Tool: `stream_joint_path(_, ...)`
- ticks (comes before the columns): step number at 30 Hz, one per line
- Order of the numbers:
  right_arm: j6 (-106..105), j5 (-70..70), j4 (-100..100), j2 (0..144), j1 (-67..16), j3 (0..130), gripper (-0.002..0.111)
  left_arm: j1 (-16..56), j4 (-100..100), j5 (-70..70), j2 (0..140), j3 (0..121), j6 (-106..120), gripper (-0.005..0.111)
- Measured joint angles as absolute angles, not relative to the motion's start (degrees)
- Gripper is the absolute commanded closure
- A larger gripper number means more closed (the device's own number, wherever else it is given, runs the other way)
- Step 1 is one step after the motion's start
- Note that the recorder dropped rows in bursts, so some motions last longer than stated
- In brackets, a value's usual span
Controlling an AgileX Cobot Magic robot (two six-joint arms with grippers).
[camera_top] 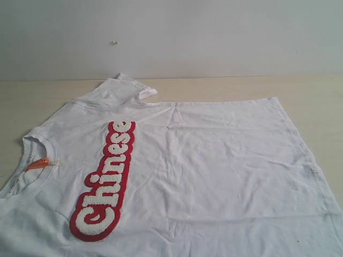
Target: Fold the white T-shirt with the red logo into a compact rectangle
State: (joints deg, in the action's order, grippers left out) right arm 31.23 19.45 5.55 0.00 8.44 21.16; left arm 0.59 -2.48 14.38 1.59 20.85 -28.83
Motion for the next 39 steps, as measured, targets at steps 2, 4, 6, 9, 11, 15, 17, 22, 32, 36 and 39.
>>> stream_joint_path(2,31.35,14.52,6.13,0.18,8.44,25.36,0.108,0.59,-1.25,9.0,3.51,26.2,-28.83,0.107)
stream_joint_path(4,31.45,10.29,6.36,1.24,8.44,28.86,0.108,0.59,-0.76,4.31,5.55,30.74,-28.83,0.107)
stream_joint_path(6,31.45,6.46,6.36,3.14,8.44,32.5,0.108,0.59,-0.46,-0.48,7.77,35.45,-28.71,0.107)
stream_joint_path(9,31.55,0.62,6.59,6.66,8.44,37.07,0.108,0.59,0.0,-5.45,11.77,40.96,-28.0,0.107)
stream_joint_path(11,31.42,-3.11,6.59,9.51,8.44,39.89,0.108,0.88,0.0,-7.39,14.51,43.88,-27.57,0.107)
stream_joint_path(15,26.76,-8.99,3.81,15.42,8.44,43.79,0.108,2.92,0.0,-10.85,19.99,47.99,-25.71,0.107)
stream_joint_path(17,21.31,-11.47,0.0,18.81,8.44,45.16,0.108,4.11,0.0,-13.86,23.44,49.79,-22.27,0.107)
stream_joint_path(22,1.12,-17.85,-15.13,27.58,8.44,47.52,0.108,5.99,0.0,-20.87,33.26,51.46,-10.15,0.107)
stream_joint_path(32,-28.11,-30.55,-32.16,50.07,8.44,53.86,0.108,6.09,-4.97,-31.52,54.73,51.69,19.17,0.107)
stream_joint_path(36,-31.46,-37.49,-29.76,60.38,8.44,58.14,0.108,6.22,-8.25,-34.68,63.3,51.69,30.14,0.107)
stream_joint_path(39,-35.95,-43.78,-26.2,67.68,8.44,61.09,0.108,6.22,-9.25,-35.09,68.46,51.69,37.19,0.107)
